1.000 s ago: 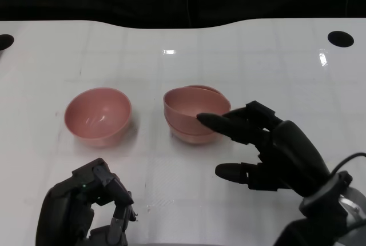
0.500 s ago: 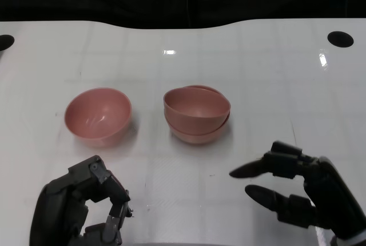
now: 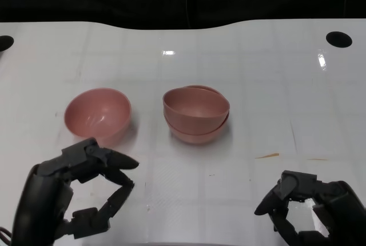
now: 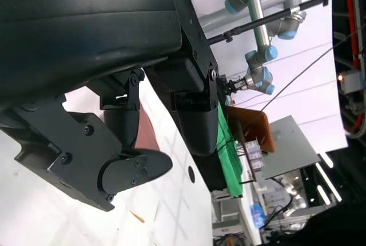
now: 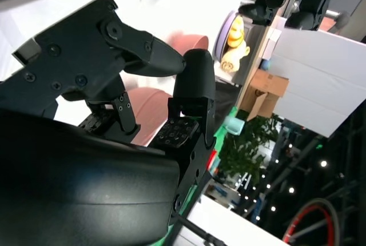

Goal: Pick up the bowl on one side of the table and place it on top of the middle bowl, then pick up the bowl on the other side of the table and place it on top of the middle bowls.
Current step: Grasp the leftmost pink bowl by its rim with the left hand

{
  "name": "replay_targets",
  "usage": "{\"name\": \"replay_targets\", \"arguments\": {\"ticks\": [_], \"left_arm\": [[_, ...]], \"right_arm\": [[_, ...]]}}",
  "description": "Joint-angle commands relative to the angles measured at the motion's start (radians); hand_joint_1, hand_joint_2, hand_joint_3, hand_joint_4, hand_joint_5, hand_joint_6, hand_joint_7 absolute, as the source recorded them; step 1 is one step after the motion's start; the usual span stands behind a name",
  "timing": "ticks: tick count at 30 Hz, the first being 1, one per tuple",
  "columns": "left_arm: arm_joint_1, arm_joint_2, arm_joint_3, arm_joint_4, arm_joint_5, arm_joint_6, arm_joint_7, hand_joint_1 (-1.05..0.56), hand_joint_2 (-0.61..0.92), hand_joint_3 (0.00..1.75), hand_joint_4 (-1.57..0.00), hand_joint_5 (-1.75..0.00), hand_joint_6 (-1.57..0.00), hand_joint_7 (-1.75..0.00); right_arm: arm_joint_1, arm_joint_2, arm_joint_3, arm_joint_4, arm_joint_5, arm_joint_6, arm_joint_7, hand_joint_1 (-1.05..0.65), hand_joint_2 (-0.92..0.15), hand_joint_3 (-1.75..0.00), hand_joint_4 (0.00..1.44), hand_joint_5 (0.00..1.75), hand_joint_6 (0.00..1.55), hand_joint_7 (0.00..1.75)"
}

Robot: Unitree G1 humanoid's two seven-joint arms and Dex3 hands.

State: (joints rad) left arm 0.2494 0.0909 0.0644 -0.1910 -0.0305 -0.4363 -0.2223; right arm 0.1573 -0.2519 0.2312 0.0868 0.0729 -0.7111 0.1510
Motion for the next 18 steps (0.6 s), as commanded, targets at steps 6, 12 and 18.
{"name": "replay_targets", "arguments": {"ticks": [6, 12, 18], "left_arm": [[-0.043, 0.099, 0.061, -0.184, 0.37, 0.165, 0.108, -0.42, 0.87, 0.02, -0.58, -0.73, -0.75, -0.02], [-0.111, 0.141, 0.014, -0.295, 0.726, 0.362, 0.098, -0.53, 0.91, 0.01, -0.53, -0.31, -0.56, 0.0], [-0.223, 0.162, -0.08, -0.274, 0.983, 0.518, 0.056, -0.52, 0.85, 0.0, -0.49, -0.19, -0.49, 0.0]], "right_arm": [[-0.008, 0.035, -0.053, 0.015, 0.044, 0.046, 0.079, -0.22, -0.41, -1.31, 0.89, 1.75, 0.77, 1.56], [-0.007, 0.048, -0.081, 0.022, 0.04, 0.065, 0.107, -0.21, -0.42, -1.31, 0.89, 1.75, 0.77, 1.58], [-0.011, 0.063, -0.095, 0.034, 0.042, 0.067, 0.133, -0.2, -0.42, -1.32, 0.88, 1.75, 0.76, 1.57]]}}
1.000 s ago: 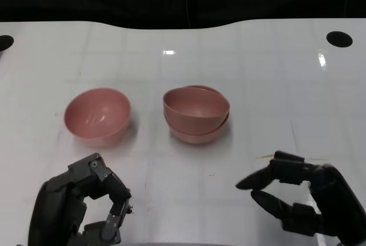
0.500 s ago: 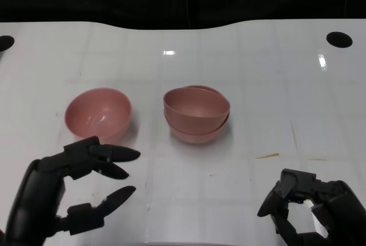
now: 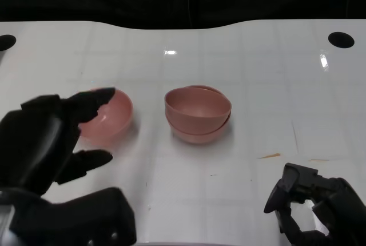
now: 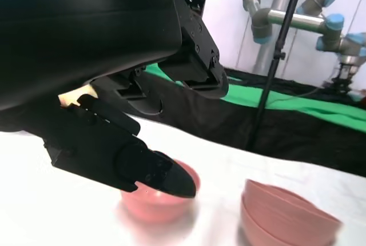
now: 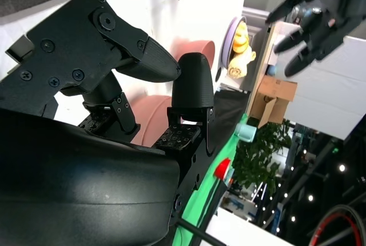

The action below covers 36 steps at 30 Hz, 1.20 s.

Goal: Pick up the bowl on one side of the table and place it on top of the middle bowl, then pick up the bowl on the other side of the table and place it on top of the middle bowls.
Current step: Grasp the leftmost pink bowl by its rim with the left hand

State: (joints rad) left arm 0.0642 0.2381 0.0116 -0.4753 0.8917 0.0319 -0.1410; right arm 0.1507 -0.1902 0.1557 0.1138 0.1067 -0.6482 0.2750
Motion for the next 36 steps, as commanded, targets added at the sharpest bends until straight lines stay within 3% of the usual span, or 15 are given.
{"name": "replay_targets", "arguments": {"ticks": [1, 10, 17, 21, 28, 30, 31, 32, 33, 35, 36], "left_arm": [[-0.054, 0.016, -0.042, 0.018, 0.087, 0.073, -0.038, -0.52, 0.85, 0.0, -0.49, -0.18, -0.49, 0.0], [-0.2, -0.013, -0.183, 0.163, 0.315, 0.289, -0.162, -0.57, 0.87, 0.01, -0.53, -0.18, -0.47, 0.0], [-0.278, -0.008, -0.237, 0.304, 0.324, 0.371, -0.192, -0.56, 0.91, 0.01, -0.57, -0.16, -0.44, 0.0], [-0.324, -0.005, -0.262, 0.418, 0.308, 0.395, -0.175, -0.55, 0.9, 0.0, -0.62, -0.16, -0.46, -0.01], [-0.441, 0.008, -0.322, 0.766, 0.22, 0.324, -0.016, -0.54, 0.92, 0.03, -0.69, -0.14, -0.51, -0.02], [-0.463, 0.011, -0.334, 0.835, 0.191, 0.29, 0.047, -0.47, 0.92, 0.01, -0.81, -0.3, -0.58, -0.02], [-0.473, 0.013, -0.341, 0.867, 0.176, 0.273, 0.075, -0.45, 0.92, 0.01, -0.77, -0.59, -0.6, -0.01], [-0.483, 0.018, -0.349, 0.897, 0.162, 0.252, 0.1, -0.41, 0.92, 0.01, -0.71, -1.02, -0.66, -0.02], [-0.492, 0.025, -0.356, 0.927, 0.145, 0.219, 0.13, -0.37, 0.92, 0.01, -0.7, -1.28, -0.71, -0.02], [-0.505, 0.041, -0.368, 0.973, 0.113, 0.16, 0.18, -0.31, 0.92, 0.03, -0.77, -1.57, -0.89, -0.08], [-0.511, 0.05, -0.379, 0.993, 0.107, 0.133, 0.211, -0.31, 0.92, 0.04, -0.78, -1.61, -0.95, -0.1]], "right_arm": [[-0.004, 0.003, -0.02, 0.006, 0.005, 0.006, 0.011, -0.2, -0.42, -1.32, 0.88, 1.75, 0.76, 1.57], [-0.007, 0.021, -0.038, 0.003, -0.013, 0.001, 0.014, -0.24, -0.43, -1.29, 0.89, 1.75, 0.76, 1.56], [-0.002, 0.032, -0.044, -0.012, -0.019, 0.011, 0.019, -0.24, -0.44, -1.27, 0.89, 1.75, 0.76, 1.56], [0.004, 0.033, -0.045, -0.025, -0.017, 0.029, 0.024, -0.24, -0.45, -1.27, 0.89, 1.75, 0.76, 1.56], [0.008, 0.037, -0.05, -0.02, -0.036, 0.023, 0.017, -0.23, -0.45, -1.28, 0.89, 1.75, 0.76, 1.54], [0.009, 0.036, -0.051, -0.02, -0.04, 0.021, 0.016, -0.23, -0.45, -1.29, 0.89, 1.75, 0.76, 1.54], [0.01, 0.037, -0.05, -0.021, -0.037, 0.022, 0.018, -0.23, -0.45, -1.29, 0.89, 1.75, 0.76, 1.54], [0.011, 0.037, -0.051, -0.02, -0.037, 0.022, 0.019, -0.24, -0.45, -1.29, 0.89, 1.75, 0.76, 1.54], [0.011, 0.036, -0.051, -0.02, -0.035, 0.023, 0.02, -0.24, -0.45, -1.28, 0.89, 1.75, 0.76, 1.54], [0.012, 0.036, -0.052, -0.021, -0.035, 0.025, 0.019, -0.24, -0.45, -1.28, 0.89, 1.75, 0.76, 1.53], [0.013, 0.036, -0.053, -0.021, -0.034, 0.027, 0.02, -0.24, -0.45, -1.28, 0.89, 1.75, 0.76, 1.53]]}}
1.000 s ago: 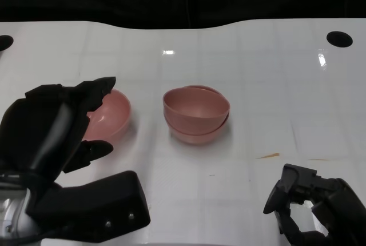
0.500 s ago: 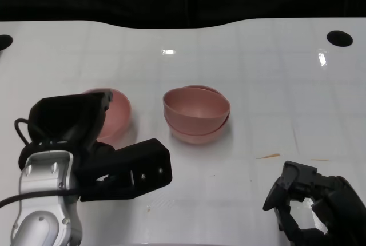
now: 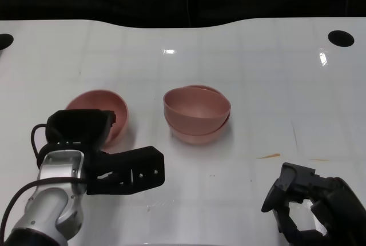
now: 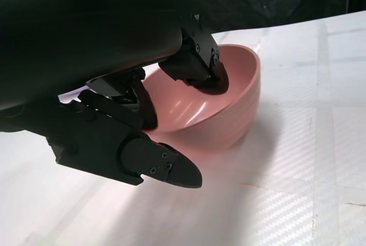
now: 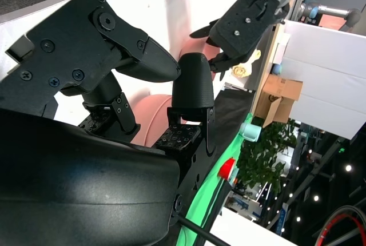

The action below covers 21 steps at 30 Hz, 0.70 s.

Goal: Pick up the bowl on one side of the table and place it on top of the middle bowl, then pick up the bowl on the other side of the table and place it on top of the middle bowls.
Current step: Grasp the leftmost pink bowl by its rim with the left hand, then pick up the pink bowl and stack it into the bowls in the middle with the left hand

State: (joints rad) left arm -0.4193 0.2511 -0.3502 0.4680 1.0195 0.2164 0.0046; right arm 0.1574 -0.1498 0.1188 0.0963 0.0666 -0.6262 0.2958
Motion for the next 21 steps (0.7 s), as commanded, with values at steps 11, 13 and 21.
{"name": "replay_targets", "arguments": {"ticks": [11, 13, 21], "left_arm": [[-0.078, 0.09, -0.047, -0.006, -0.023, -0.077, 0.151, -0.33, 0.92, 0.23, -0.82, -1.75, -0.74, -1.04], [-0.084, 0.099, -0.045, -0.025, -0.025, -0.081, 0.161, -0.34, 0.92, 0.19, -0.83, -1.75, -0.8, -0.91], [-0.1, 0.141, -0.026, -0.085, -0.045, -0.102, 0.189, -0.31, 0.92, 0.1, -0.87, -1.75, -0.79, -1.15]], "right_arm": [[0.006, -0.005, -0.018, -0.005, 0.004, 0.006, -0.002, -0.24, -0.48, -1.23, 0.88, 1.75, 0.76, 1.51], [0.004, -0.006, -0.019, 0.0, 0.002, -0.002, -0.002, -0.24, -0.48, -1.23, 0.88, 1.75, 0.77, 1.51], [0.004, -0.001, -0.017, 0.003, 0.002, -0.007, -0.003, -0.23, -0.48, -1.23, 0.89, 1.75, 0.77, 1.5]]}}
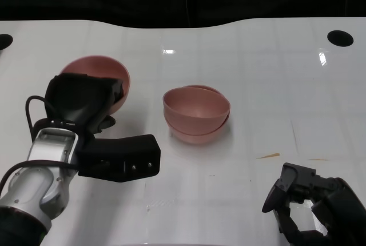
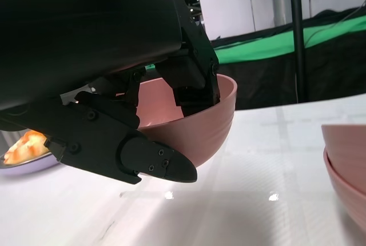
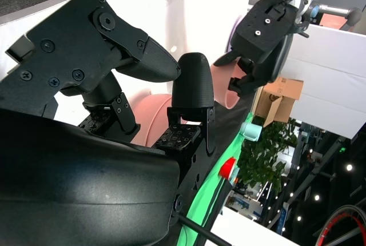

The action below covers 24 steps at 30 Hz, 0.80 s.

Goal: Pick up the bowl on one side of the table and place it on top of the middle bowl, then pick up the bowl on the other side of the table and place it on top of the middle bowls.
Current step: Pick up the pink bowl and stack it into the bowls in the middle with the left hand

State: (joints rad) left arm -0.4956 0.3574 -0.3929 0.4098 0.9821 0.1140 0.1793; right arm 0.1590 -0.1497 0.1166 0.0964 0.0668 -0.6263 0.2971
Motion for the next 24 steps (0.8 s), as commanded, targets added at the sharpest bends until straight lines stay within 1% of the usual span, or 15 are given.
{"name": "replay_targets", "arguments": {"ticks": [1, 3, 4, 5, 6, 8, 9, 11, 12, 13, 16, 24], "left_arm": [[-0.028, 0.042, 0.02, -0.038, -0.009, 0.0, 0.008, -0.31, 0.92, 0.09, -0.87, -1.75, -0.8, -1.13], [-0.036, 0.057, 0.026, -0.052, -0.018, -0.015, 0.005, -0.29, 0.91, 0.07, -0.88, -1.75, -0.82, -1.08], [-0.041, 0.063, 0.028, -0.053, -0.026, -0.03, 0.011, -0.29, 0.91, 0.05, -0.88, -1.75, -0.86, -0.99], [-0.046, 0.067, 0.03, -0.051, -0.033, -0.044, 0.02, -0.29, 0.9, 0.04, -0.88, -1.75, -0.89, -0.96], [-0.05, 0.069, 0.031, -0.052, -0.04, -0.058, 0.027, -0.29, 0.9, 0.03, -0.89, -1.75, -0.88, -1.05], [-0.057, 0.073, 0.036, -0.052, -0.053, -0.079, 0.032, -0.3, 0.9, 0.03, -0.9, -1.75, -0.85, -1.13], [-0.061, 0.074, 0.039, -0.053, -0.061, -0.09, 0.032, -0.29, 0.91, 0.03, -0.89, -1.75, -0.79, -1.33], [-0.075, 0.074, 0.045, -0.054, -0.076, -0.111, 0.032, -0.28, 0.91, 0.04, -0.89, -1.75, -0.73, -1.51], [-0.081, 0.073, 0.047, -0.054, -0.081, -0.118, 0.031, -0.27, 0.92, 0.06, -0.89, -1.75, -0.67, -1.65], [-0.09, 0.071, 0.049, -0.056, -0.088, -0.123, 0.017, -0.27, 0.92, 0.07, -0.88, -1.75, -0.65, -1.7], [-0.122, 0.067, 0.05, -0.055, -0.126, -0.152, -0.022, -0.29, 0.92, 0.13, -0.88, -1.75, -0.63, -1.74], [-0.197, 0.036, 0.039, -0.027, -0.217, -0.223, -0.102, -0.29, 0.9, 0.14, -0.88, -1.75, -0.64, -1.75]], "right_arm": [[0.002, 0.0, -0.015, 0.001, 0.0, -0.003, -0.007, -0.23, -0.48, -1.23, 0.89, 1.75, 0.77, 1.5], [0.0, 0.002, -0.012, 0.0, 0.001, 0.005, -0.007, -0.24, -0.48, -1.23, 0.89, 1.75, 0.77, 1.5], [0.0, 0.003, -0.011, 0.001, 0.003, 0.008, -0.006, -0.24, -0.48, -1.23, 0.89, 1.75, 0.77, 1.5], [-0.001, 0.005, -0.01, 0.002, 0.005, 0.009, -0.005, -0.24, -0.48, -1.23, 0.89, 1.75, 0.77, 1.5], [-0.001, 0.006, -0.009, 0.002, 0.006, 0.011, -0.004, -0.23, -0.48, -1.23, 0.88, 1.75, 0.77, 1.5], [0.001, 0.008, -0.007, -0.002, 0.002, 0.014, -0.006, -0.23, -0.48, -1.23, 0.88, 1.75, 0.77, 1.49], [0.002, 0.008, -0.006, -0.004, -0.002, 0.014, -0.007, -0.22, -0.48, -1.24, 0.88, 1.75, 0.78, 1.49], [0.004, 0.011, -0.006, -0.007, -0.009, 0.014, -0.01, -0.23, -0.48, -1.24, 0.88, 1.75, 0.78, 1.49], [0.004, 0.012, -0.006, -0.008, -0.01, 0.014, -0.011, -0.24, -0.48, -1.24, 0.89, 1.75, 0.78, 1.49], [0.004, 0.013, -0.006, -0.008, -0.011, 0.015, -0.012, -0.24, -0.47, -1.24, 0.89, 1.75, 0.78, 1.49], [0.001, 0.016, -0.008, -0.005, -0.014, 0.014, -0.01, -0.24, -0.47, -1.24, 0.89, 1.75, 0.78, 1.49], [-0.002, 0.019, -0.008, -0.007, -0.017, 0.011, -0.01, -0.22, -0.47, -1.25, 0.89, 1.75, 0.78, 1.49]]}}
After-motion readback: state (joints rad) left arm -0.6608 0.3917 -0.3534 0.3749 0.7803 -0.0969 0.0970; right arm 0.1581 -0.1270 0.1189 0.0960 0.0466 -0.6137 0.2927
